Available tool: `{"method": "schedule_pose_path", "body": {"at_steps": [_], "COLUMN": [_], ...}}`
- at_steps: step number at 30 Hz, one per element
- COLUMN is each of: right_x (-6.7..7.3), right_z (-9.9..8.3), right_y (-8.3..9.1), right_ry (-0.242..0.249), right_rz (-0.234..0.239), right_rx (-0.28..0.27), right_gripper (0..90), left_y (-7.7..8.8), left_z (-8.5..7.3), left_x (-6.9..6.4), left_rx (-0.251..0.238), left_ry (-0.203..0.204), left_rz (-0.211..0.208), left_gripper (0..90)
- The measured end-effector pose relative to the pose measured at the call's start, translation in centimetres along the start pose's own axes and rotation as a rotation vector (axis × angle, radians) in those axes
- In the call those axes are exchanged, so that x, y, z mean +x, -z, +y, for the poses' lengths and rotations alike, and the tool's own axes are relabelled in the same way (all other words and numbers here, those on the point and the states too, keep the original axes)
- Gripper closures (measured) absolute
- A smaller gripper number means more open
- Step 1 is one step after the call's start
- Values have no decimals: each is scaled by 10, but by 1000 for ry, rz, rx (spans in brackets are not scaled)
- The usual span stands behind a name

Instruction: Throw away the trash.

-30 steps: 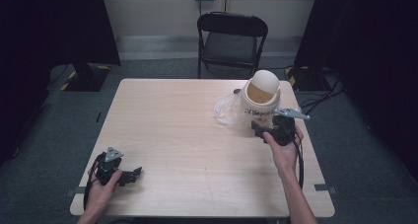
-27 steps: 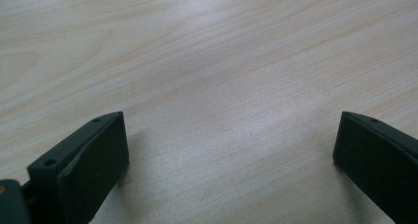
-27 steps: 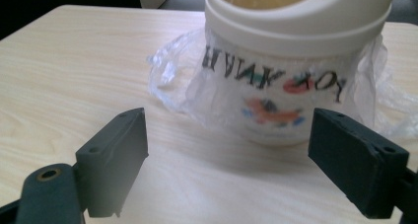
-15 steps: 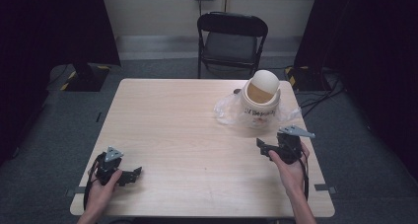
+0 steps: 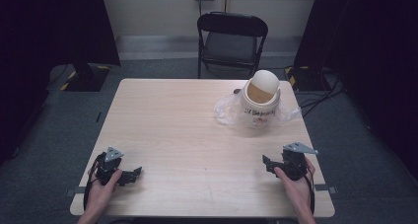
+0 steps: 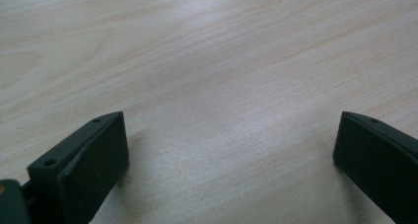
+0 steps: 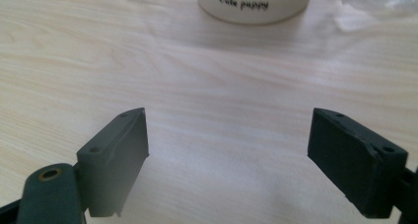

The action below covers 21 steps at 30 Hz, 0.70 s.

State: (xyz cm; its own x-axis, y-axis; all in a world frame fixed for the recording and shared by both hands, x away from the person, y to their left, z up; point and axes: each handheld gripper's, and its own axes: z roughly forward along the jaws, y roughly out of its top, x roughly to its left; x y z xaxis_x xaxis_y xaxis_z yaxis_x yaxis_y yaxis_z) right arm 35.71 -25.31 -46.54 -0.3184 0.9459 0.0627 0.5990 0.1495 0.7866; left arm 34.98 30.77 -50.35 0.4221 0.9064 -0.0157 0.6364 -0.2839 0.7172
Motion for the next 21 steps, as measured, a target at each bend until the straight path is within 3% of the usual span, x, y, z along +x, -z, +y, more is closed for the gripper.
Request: {"method": "schedule_pose_path", "body": {"at_steps": [5,13,21], "right_x": [-6,-7,-7], "right_z": [-13,-27,-28], "right_y": [-5,-16,-19], "right_ry": [7,36,43], "right_rz": [-40,-60,-68], "right_rx": [30,99,82], "right_gripper": [154,133,121], "left_y": [0,0,0], "left_z": [0,0,0], "left_x": [0,0,0], "left_rx": [0,0,0], "left_ry": [0,0,0], "left_rz": [0,0,0], "left_gripper": [0,0,0]}}
